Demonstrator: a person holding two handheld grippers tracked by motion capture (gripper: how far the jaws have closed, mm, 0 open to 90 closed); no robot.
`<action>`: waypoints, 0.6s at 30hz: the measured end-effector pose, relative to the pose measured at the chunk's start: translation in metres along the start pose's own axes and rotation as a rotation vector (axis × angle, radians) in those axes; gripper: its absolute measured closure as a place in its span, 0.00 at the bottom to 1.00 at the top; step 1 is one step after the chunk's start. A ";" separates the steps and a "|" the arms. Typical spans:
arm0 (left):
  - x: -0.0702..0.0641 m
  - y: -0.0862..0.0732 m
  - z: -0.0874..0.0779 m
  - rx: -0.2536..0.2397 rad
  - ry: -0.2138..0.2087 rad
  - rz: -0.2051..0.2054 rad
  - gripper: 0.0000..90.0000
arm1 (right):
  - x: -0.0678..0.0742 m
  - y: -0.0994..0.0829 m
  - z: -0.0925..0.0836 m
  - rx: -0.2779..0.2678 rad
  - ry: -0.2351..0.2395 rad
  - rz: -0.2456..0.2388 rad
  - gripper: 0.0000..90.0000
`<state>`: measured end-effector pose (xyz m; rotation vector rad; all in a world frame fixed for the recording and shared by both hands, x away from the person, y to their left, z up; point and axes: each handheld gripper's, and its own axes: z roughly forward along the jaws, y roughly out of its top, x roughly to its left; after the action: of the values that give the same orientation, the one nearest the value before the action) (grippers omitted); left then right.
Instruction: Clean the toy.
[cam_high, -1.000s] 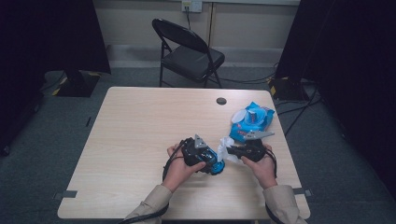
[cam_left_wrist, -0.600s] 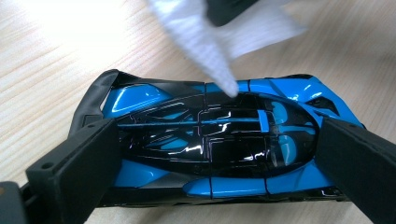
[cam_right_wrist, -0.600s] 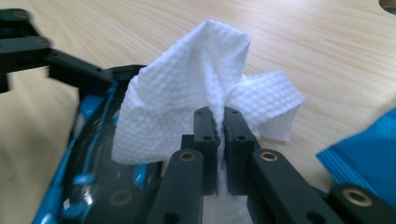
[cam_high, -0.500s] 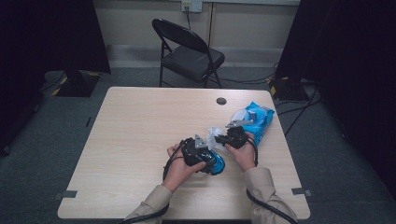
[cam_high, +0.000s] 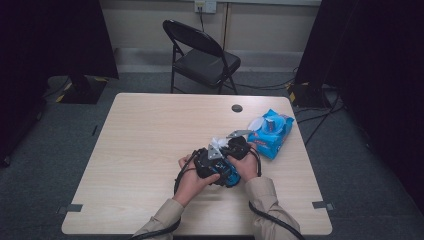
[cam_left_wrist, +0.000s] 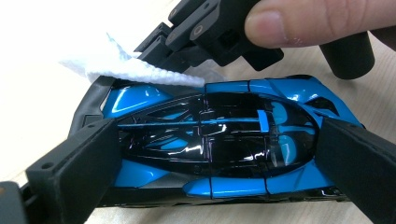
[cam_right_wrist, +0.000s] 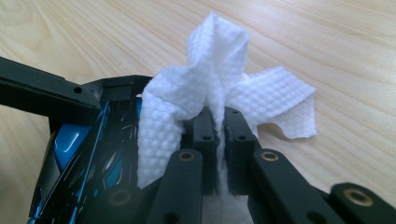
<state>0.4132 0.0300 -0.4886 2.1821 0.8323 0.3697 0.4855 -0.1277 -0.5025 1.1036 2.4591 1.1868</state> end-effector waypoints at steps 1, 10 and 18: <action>0.000 0.000 0.000 0.001 -0.001 0.001 0.00 | -0.001 0.000 -0.001 0.000 0.005 -0.004 0.96; 0.000 0.000 0.000 0.002 0.002 0.005 0.00 | -0.004 -0.010 -0.011 0.002 0.041 -0.021 0.96; 0.000 0.000 0.000 0.002 0.000 0.002 0.00 | -0.005 -0.024 -0.028 0.007 0.060 -0.036 0.96</action>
<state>0.4134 0.0301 -0.4885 2.1850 0.8308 0.3705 0.4633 -0.1577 -0.5026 1.0350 2.5189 1.2190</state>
